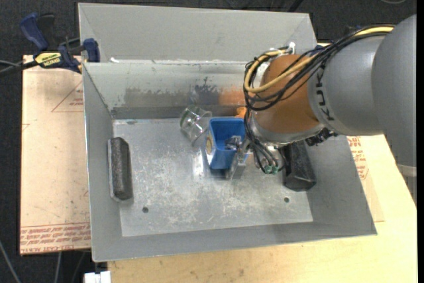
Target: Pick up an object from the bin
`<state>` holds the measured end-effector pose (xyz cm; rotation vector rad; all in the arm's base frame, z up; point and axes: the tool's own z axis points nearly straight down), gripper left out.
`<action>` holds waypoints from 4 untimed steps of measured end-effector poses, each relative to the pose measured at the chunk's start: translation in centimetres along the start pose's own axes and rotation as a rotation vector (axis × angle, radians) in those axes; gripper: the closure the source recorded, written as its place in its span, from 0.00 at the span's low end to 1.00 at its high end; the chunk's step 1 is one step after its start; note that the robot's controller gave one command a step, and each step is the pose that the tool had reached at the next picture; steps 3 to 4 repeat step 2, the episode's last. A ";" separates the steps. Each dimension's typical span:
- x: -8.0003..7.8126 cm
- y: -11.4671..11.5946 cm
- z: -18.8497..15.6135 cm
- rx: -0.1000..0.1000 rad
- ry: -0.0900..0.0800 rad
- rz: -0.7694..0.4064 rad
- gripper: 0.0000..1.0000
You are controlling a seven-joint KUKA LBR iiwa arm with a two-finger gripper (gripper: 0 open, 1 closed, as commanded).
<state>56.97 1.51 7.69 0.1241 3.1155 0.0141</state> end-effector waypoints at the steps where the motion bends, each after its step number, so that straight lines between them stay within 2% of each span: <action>1: 0.0 0.0 0.0 0.000 0.000 0.000 1.00; 2: -0.7 -1.6 -16.5 -0.001 -0.010 -0.009 1.00; 4: -0.7 -1.6 -16.5 -0.001 -0.010 -0.009 1.00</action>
Offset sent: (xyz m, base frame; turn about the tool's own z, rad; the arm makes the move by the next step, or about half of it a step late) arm 0.0001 -0.0175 0.1619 -0.0100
